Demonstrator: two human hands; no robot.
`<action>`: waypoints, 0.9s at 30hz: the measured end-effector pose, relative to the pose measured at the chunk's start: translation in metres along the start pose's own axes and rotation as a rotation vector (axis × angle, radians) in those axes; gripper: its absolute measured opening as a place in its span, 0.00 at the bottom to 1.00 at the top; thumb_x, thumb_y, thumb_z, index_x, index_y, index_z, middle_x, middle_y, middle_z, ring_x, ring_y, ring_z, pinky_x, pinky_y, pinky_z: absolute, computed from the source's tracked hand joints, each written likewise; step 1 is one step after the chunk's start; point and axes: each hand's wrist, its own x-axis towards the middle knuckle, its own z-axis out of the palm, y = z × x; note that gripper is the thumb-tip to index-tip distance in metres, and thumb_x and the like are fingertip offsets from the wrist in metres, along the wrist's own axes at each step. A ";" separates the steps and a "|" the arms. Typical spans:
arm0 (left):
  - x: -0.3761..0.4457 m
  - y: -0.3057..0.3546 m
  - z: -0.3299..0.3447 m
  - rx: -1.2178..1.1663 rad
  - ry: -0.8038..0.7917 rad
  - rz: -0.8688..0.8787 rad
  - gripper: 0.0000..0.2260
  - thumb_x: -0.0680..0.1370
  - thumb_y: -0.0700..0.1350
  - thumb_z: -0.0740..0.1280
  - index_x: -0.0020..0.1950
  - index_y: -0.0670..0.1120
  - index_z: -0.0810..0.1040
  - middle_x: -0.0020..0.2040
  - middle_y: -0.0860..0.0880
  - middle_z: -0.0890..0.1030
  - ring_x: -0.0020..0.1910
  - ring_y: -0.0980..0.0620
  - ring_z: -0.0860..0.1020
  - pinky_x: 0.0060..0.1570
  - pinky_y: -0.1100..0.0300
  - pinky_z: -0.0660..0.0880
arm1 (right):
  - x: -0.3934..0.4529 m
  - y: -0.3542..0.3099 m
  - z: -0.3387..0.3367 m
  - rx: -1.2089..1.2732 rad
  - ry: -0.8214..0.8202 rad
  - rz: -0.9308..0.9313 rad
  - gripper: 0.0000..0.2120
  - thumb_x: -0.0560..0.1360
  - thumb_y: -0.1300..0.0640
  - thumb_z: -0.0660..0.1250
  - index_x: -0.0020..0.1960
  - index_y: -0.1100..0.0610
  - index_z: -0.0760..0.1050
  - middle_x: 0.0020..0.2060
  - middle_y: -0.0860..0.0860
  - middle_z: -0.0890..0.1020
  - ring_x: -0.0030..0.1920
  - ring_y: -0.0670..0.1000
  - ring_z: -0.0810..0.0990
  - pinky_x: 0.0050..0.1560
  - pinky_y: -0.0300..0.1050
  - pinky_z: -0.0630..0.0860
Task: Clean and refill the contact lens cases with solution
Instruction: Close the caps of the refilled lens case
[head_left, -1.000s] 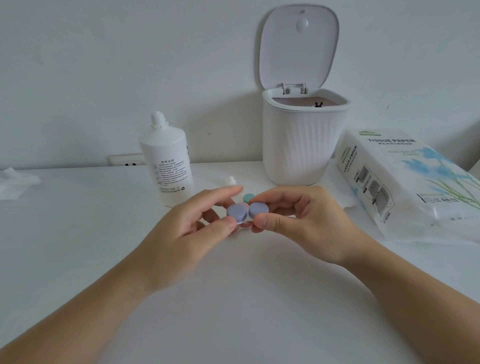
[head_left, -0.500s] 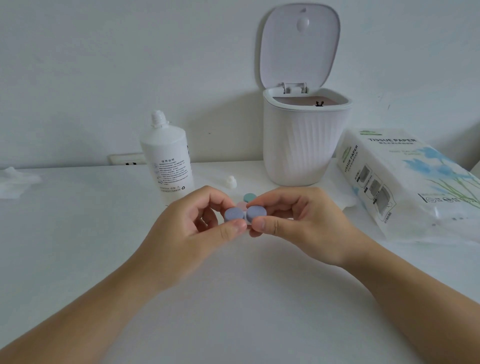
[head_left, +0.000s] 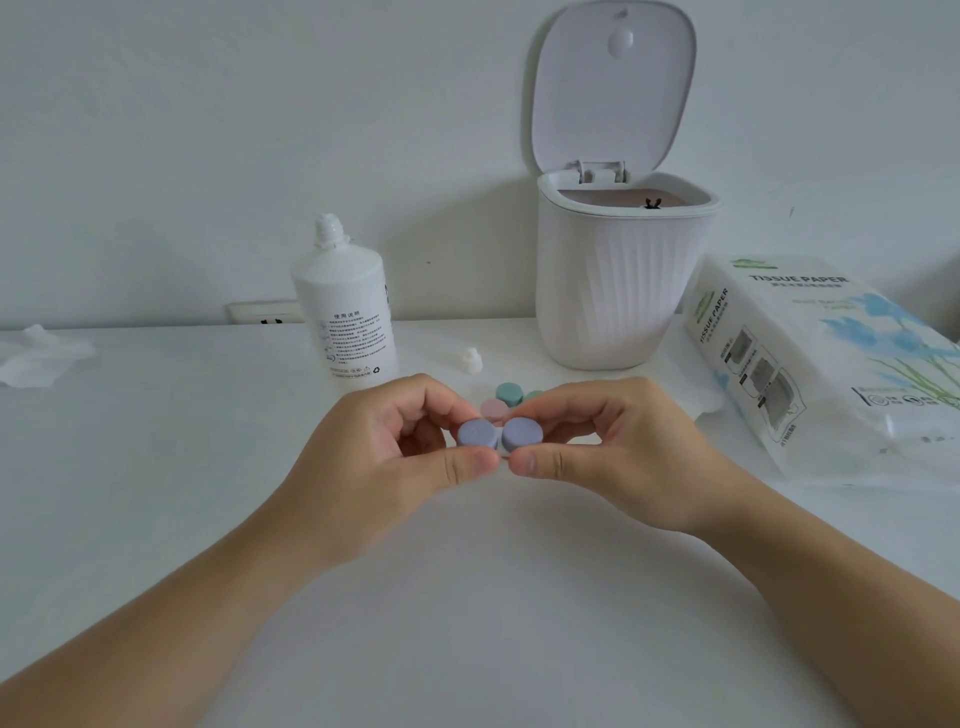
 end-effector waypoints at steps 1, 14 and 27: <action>0.000 0.000 -0.001 -0.012 -0.016 0.000 0.12 0.65 0.57 0.76 0.44 0.54 0.83 0.39 0.46 0.84 0.37 0.37 0.76 0.36 0.48 0.75 | -0.001 0.000 0.000 0.002 -0.012 -0.005 0.09 0.69 0.53 0.79 0.49 0.48 0.85 0.43 0.47 0.88 0.42 0.45 0.85 0.50 0.38 0.80; 0.001 -0.003 -0.008 -0.065 -0.132 -0.035 0.12 0.65 0.53 0.77 0.45 0.51 0.84 0.42 0.48 0.85 0.40 0.52 0.81 0.43 0.62 0.78 | -0.001 0.003 -0.001 0.034 -0.058 0.055 0.11 0.70 0.59 0.78 0.51 0.53 0.87 0.49 0.47 0.88 0.60 0.42 0.82 0.67 0.45 0.76; 0.000 -0.006 -0.007 0.082 -0.157 -0.020 0.08 0.71 0.53 0.74 0.50 0.56 0.83 0.46 0.53 0.86 0.44 0.56 0.82 0.49 0.60 0.80 | 0.001 0.009 -0.001 0.052 -0.080 0.054 0.07 0.71 0.60 0.78 0.47 0.52 0.87 0.38 0.50 0.87 0.40 0.40 0.82 0.48 0.35 0.77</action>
